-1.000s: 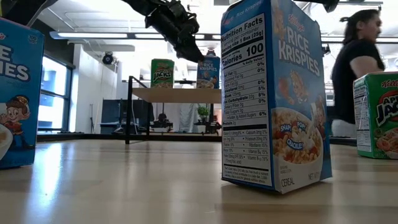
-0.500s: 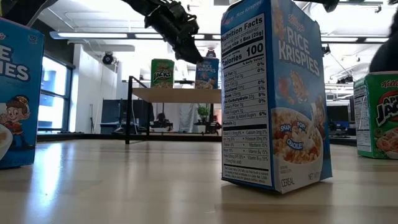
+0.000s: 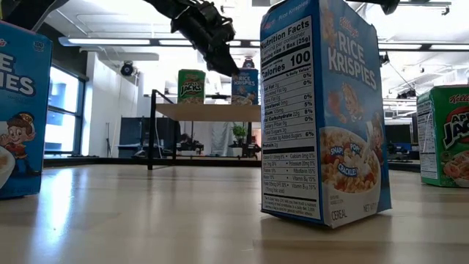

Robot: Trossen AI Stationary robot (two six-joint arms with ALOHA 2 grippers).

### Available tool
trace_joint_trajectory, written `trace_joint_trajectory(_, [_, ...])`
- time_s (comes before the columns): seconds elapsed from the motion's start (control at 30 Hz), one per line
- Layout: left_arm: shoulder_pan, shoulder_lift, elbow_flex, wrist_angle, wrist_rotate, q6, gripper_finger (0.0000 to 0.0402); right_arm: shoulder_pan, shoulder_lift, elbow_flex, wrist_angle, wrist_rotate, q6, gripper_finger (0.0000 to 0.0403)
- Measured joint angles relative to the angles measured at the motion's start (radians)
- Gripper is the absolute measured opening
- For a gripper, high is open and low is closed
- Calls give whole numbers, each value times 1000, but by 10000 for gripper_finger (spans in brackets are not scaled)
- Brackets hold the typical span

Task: Stack cereal on shelf
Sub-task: Put the top blue cereal box on the shelf, then put the left red cereal box on the shelf

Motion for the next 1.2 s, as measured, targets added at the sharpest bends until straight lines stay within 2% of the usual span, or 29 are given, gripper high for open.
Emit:
trace_joint_trajectory(0.33, [-6, -4, 0, -22, -35, 1, 251, 0, 0, 0, 0, 0, 0, 218])
trace_joint_trajectory(0.57, [-8, -62, 0, -30, -70, 1, 255, 0, 0, 0, 0, 0, 0, 218])
trace_joint_trajectory(0.83, [-19, -203, 0, -65, -99, 11, 255, 0, 0, 0, 0, -1, 0, 218])
trace_joint_trajectory(1.07, [-78, -367, 1, -240, -233, 7, 255, 0, 0, 0, 0, -1, 0, 218])
trace_joint_trajectory(1.2, [-145, -446, 1, -366, -349, -63, 255, 0, 0, 0, 0, -2, 0, 218])
